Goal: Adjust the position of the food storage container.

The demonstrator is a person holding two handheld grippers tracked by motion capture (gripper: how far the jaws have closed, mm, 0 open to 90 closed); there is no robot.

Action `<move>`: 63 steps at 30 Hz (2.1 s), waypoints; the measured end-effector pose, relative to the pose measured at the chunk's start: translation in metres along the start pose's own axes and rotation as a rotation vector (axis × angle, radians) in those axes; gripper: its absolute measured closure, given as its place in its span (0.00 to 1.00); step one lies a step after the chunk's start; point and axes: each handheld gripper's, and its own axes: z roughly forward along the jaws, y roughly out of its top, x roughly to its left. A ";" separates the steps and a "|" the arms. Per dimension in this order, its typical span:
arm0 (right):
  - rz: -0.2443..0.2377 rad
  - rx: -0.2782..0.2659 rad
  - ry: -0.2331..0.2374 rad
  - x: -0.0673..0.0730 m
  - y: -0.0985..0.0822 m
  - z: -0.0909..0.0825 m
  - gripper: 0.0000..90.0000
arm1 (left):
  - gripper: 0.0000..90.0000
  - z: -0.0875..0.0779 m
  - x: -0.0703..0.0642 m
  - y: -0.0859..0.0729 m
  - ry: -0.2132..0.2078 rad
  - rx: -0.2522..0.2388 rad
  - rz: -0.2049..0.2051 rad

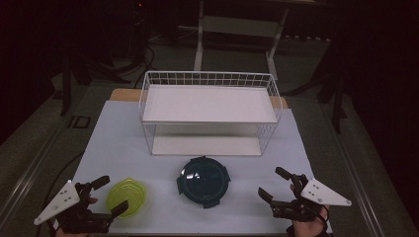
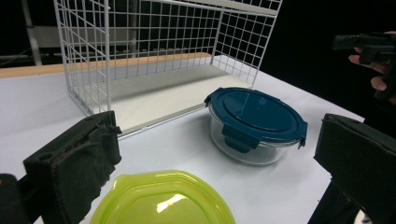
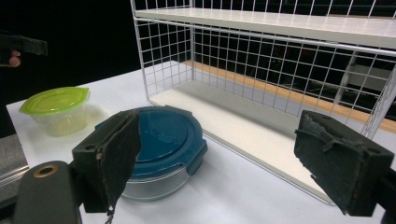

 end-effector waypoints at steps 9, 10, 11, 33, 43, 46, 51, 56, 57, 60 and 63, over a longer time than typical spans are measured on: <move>0.004 0.003 -0.004 0.000 0.000 -0.001 0.16 | 0.00 0.000 -0.002 0.003 -0.006 -0.001 0.017; 0.005 0.002 -0.007 0.000 0.001 -0.001 0.16 | 0.00 0.001 -0.002 0.004 0.002 0.005 0.022; 0.011 0.003 -0.007 0.000 0.001 -0.001 0.16 | 0.00 0.001 -0.002 0.005 0.000 0.007 0.024; 0.028 -0.005 -0.007 -0.001 0.000 -0.002 0.16 | 0.01 0.038 -0.017 0.050 -0.143 0.127 0.057; 0.028 -0.005 -0.006 -0.001 0.000 -0.002 0.16 | 0.05 0.073 -0.029 0.051 -0.180 0.239 0.097; 0.029 -0.005 -0.003 -0.001 0.000 -0.002 0.16 | 0.08 0.080 -0.032 0.050 -0.187 0.265 0.106; 0.031 -0.004 -0.002 -0.002 0.000 -0.002 0.16 | 0.34 0.091 -0.036 0.048 -0.160 0.340 0.126; 0.030 -0.002 0.003 -0.002 0.000 -0.002 0.16 | 0.48 0.101 -0.038 0.044 -0.192 0.431 0.116; 0.030 -0.002 0.003 -0.002 0.000 -0.002 0.16 | 0.51 0.101 -0.038 0.044 -0.192 0.431 0.116; 0.028 0.003 0.006 -0.001 -0.001 -0.001 0.16 | 0.52 0.110 -0.042 0.040 -0.186 0.526 0.132; 0.032 0.002 0.009 -0.002 -0.001 -0.001 0.16 | 0.59 0.117 -0.045 0.037 -0.162 0.590 0.146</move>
